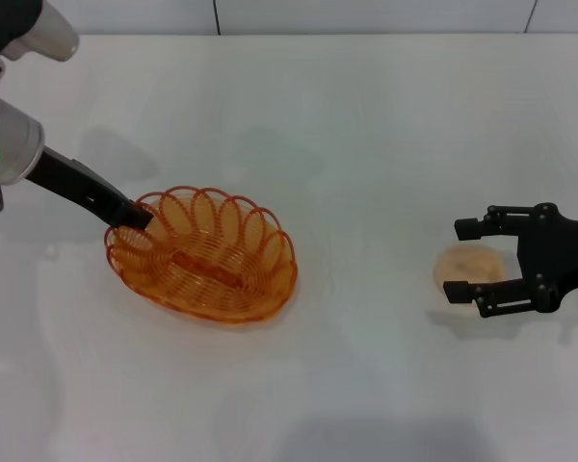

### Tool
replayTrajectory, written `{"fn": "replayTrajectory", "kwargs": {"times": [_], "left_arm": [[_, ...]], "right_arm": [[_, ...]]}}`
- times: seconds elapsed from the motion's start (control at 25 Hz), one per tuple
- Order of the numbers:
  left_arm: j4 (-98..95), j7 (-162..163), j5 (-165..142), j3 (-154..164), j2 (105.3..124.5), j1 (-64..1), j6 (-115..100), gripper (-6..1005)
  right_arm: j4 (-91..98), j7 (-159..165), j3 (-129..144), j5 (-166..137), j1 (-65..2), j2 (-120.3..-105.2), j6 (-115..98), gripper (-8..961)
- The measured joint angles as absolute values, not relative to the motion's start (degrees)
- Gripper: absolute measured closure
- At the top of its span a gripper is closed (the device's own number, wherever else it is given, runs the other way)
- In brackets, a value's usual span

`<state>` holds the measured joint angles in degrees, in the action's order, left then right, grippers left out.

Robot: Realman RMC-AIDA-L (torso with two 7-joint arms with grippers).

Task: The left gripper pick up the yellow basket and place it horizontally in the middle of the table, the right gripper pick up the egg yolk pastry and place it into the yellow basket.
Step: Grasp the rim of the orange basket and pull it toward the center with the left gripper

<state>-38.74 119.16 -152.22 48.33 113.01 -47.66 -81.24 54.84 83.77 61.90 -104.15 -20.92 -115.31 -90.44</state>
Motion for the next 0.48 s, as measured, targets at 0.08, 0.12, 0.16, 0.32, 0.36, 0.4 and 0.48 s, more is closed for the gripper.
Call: {"fn": "replayTrajectory", "kwargs": {"times": [0.08,0.12,0.16,0.32,0.36,0.4,0.48], "left_arm": [[-38.75,119.15,-152.22,48.34,112.98,-47.64,-81.54,878],[-38.78,119.15,-152.21,48.34,112.98,-47.64,-81.75,906],[-38.81,119.13,-152.19,48.34,112.98,-47.64,-81.93,907],[-39.84,119.27,-151.45,48.33,112.95,-47.64,-82.8,914],[-40.43,119.47,-150.73,48.31,112.93,-47.51,-83.12,915],[-41.37,119.85,-149.57,48.25,112.82,-47.29,-83.54,915],[-43.15,120.96,-147.38,48.16,112.58,-46.87,-84.6,915]], "right_arm": [[54.84,83.74,61.88,-104.15,-20.92,-115.31,-90.44,123],[54.84,83.73,61.88,-104.15,-20.92,-115.31,-90.44,123],[54.84,83.73,61.87,-104.15,-20.92,-115.31,-90.44,123],[54.84,83.71,61.85,-104.15,-20.92,-115.31,-90.37,123],[54.84,83.7,61.82,-104.15,-20.92,-115.31,-90.3,123],[54.84,83.7,61.8,-104.15,-20.92,-115.31,-90.2,123],[54.84,83.75,61.79,-104.15,-20.92,-115.32,-90.21,123]]}}
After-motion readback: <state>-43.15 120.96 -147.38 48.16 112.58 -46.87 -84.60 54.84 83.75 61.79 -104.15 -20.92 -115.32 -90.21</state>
